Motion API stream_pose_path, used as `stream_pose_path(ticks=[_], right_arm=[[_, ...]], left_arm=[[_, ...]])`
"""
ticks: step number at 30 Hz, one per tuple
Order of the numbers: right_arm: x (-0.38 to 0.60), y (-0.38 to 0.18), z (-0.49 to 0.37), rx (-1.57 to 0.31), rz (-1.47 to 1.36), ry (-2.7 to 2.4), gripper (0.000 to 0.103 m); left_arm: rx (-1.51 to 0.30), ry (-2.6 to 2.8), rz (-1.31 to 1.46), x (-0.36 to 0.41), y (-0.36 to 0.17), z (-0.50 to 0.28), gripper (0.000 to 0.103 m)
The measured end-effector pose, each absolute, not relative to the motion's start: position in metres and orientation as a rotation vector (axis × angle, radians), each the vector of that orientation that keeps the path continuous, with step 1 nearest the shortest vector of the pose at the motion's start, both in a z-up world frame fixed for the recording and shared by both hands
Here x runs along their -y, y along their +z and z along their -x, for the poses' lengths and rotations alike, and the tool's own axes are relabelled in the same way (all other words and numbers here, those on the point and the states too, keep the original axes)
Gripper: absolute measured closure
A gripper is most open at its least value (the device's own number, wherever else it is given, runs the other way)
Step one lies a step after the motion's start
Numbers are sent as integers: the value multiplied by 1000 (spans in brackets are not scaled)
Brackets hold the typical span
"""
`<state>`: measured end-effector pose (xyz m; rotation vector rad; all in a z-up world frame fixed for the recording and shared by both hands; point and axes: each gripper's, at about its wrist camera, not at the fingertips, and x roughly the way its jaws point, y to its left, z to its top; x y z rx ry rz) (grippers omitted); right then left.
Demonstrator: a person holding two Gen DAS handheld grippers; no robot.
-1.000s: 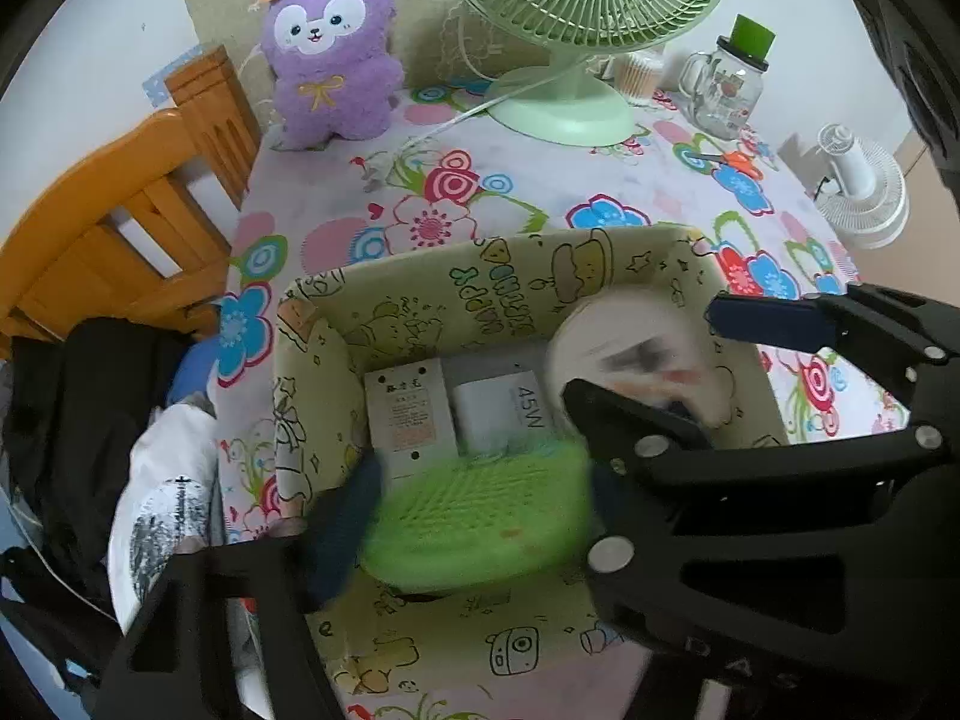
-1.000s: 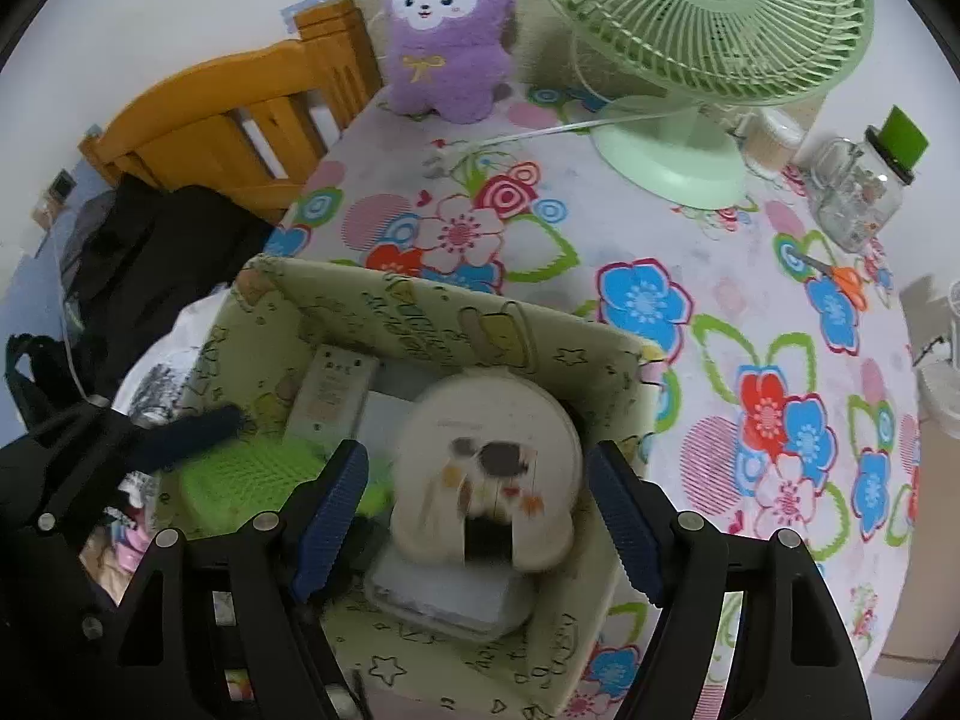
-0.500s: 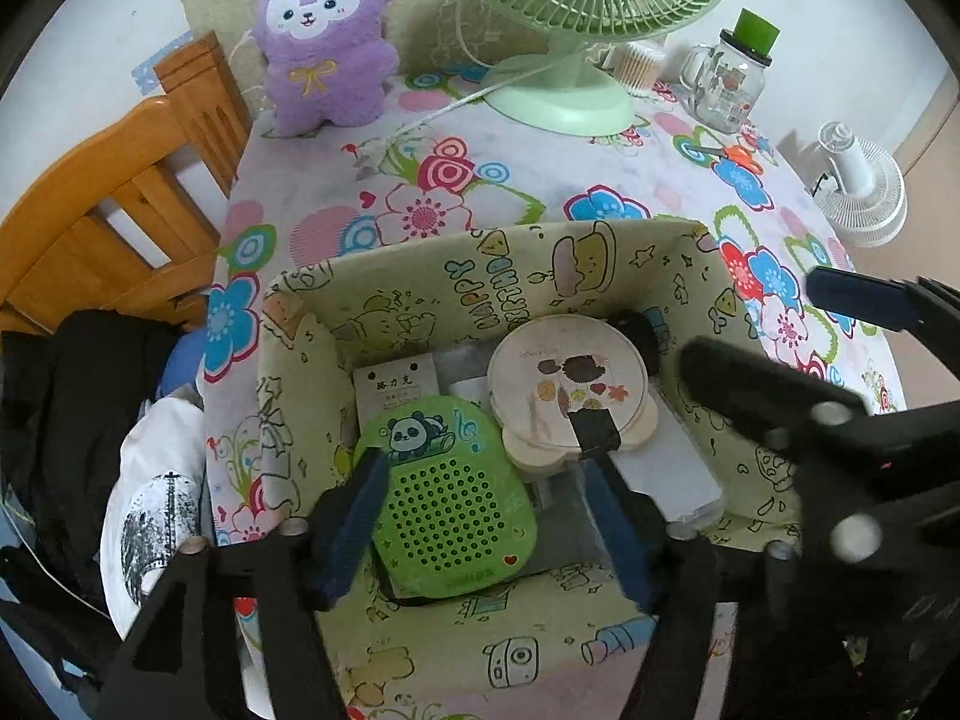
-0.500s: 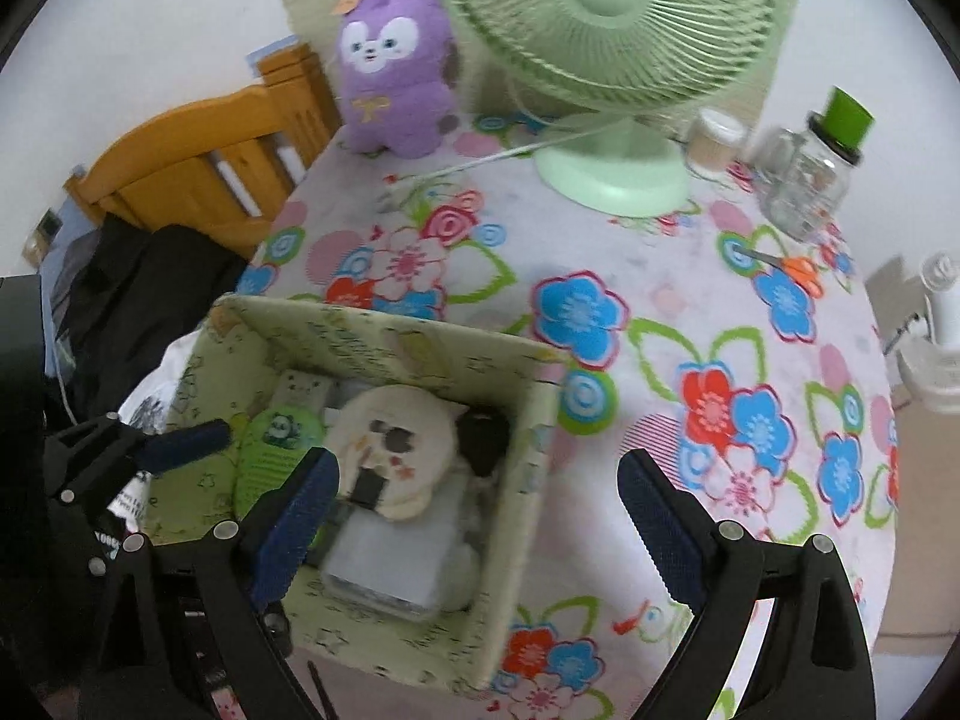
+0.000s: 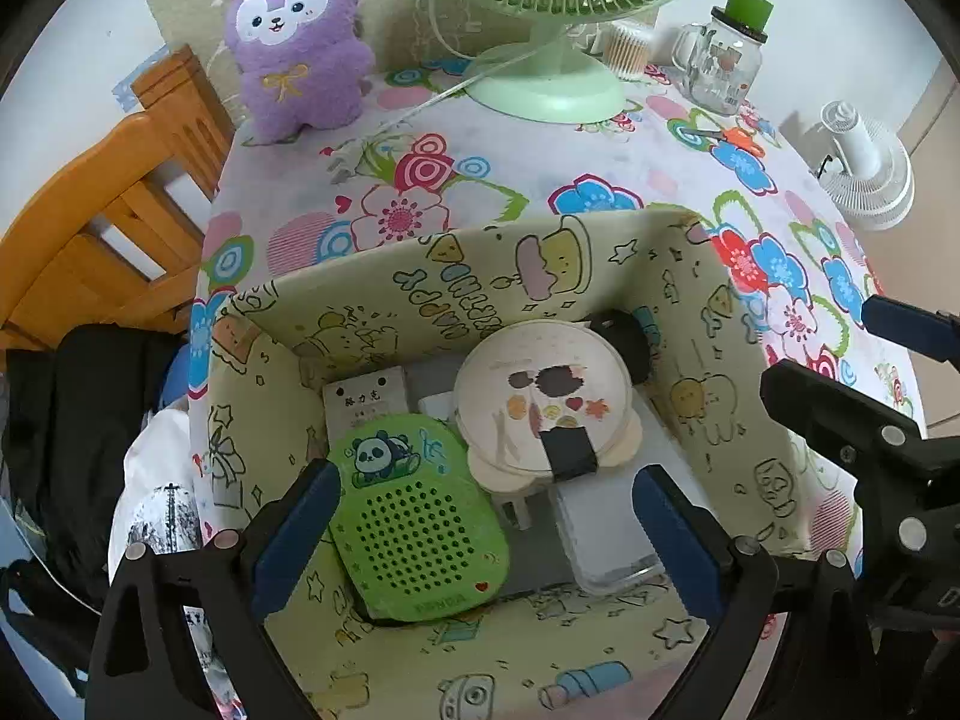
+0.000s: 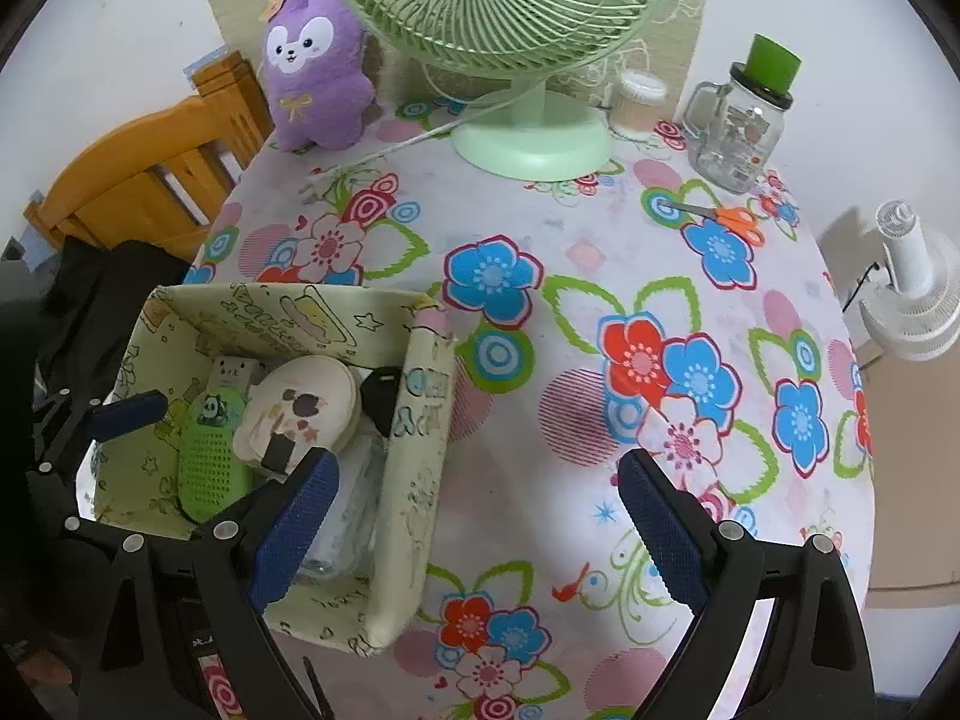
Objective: Organize rigid objects
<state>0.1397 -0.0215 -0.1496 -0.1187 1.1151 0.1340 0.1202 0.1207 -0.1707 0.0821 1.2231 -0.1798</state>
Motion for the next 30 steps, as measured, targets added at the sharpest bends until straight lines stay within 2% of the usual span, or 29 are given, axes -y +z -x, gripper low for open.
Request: stream_pose_path(ticks=[30], right_arm=[[96, -102, -92, -1076, 99, 117, 7]], left_arm=[[-1123, -68, 42, -79, -113, -74, 5]])
